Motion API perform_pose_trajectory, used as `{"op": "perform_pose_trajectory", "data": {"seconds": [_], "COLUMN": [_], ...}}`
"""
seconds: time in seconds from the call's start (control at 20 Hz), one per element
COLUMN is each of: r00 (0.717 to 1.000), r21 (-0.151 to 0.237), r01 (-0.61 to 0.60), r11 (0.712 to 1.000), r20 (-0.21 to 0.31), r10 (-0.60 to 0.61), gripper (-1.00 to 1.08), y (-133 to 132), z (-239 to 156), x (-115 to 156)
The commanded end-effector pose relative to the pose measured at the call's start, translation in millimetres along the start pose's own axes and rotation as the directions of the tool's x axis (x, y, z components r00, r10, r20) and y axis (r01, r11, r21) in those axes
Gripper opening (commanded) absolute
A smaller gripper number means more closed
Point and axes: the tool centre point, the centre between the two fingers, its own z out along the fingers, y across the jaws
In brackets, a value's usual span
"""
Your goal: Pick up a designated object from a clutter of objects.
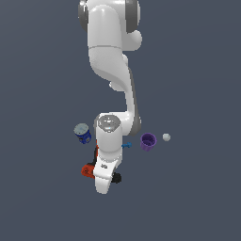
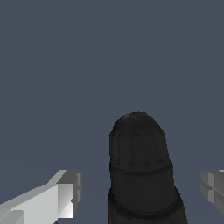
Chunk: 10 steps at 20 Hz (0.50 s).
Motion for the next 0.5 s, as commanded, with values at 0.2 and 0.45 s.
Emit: {"op": "perform_pose_trajectory", "data": {"seconds": [0.2, 0.45], "r00": [1.0, 1.0], "r21": [-0.001, -0.001], "r01": [0.002, 0.002], "r11": [1.0, 1.0], "r20": [0.0, 0.0], "r10": [-0.002, -0.002], "gripper": [-1.0, -1.0], "y": [-0.5, -0.5], "z": [9.2, 9.2], "x": [0.0, 0.0]}}
